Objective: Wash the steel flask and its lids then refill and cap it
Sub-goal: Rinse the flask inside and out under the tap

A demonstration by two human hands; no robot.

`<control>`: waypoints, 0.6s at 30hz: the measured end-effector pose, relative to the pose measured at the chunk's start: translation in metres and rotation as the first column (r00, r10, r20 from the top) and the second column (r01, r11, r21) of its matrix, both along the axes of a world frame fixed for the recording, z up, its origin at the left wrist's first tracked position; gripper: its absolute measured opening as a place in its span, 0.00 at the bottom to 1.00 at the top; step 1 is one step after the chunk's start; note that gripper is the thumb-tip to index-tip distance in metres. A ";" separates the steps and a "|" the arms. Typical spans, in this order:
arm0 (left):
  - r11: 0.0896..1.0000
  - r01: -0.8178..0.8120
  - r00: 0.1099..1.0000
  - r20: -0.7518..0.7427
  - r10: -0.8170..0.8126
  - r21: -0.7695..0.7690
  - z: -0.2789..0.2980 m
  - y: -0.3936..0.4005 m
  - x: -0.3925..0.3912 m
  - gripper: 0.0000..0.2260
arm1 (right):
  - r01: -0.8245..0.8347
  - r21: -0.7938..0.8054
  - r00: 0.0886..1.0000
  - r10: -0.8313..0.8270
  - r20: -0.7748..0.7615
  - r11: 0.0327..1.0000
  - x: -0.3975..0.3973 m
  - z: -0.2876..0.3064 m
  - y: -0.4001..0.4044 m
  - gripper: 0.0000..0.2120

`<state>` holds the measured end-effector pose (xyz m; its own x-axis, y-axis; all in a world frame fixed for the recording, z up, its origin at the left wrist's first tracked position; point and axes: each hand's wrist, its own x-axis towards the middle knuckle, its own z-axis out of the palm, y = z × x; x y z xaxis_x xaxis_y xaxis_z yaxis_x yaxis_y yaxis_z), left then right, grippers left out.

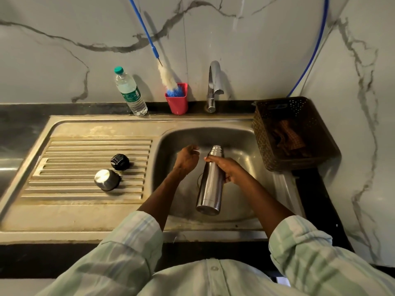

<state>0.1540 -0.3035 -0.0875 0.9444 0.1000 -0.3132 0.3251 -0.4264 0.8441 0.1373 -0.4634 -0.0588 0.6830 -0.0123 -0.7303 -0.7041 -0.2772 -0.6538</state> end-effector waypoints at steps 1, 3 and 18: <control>1.000 0.000 1.000 0.002 0.000 -0.004 -0.001 0.000 -0.001 0.15 | -0.001 0.010 1.000 0.002 -0.026 1.000 -0.001 -0.002 0.000 0.28; 1.000 -0.009 1.000 -0.017 0.008 -0.016 -0.002 -0.001 -0.003 0.15 | 0.004 0.034 0.997 -0.002 -0.078 0.999 -0.003 -0.008 -0.001 0.30; 0.999 0.029 0.995 -0.095 -0.030 -0.019 -0.013 -0.003 -0.005 0.14 | 0.098 0.131 0.978 -0.071 -0.197 0.987 -0.004 -0.010 -0.006 0.29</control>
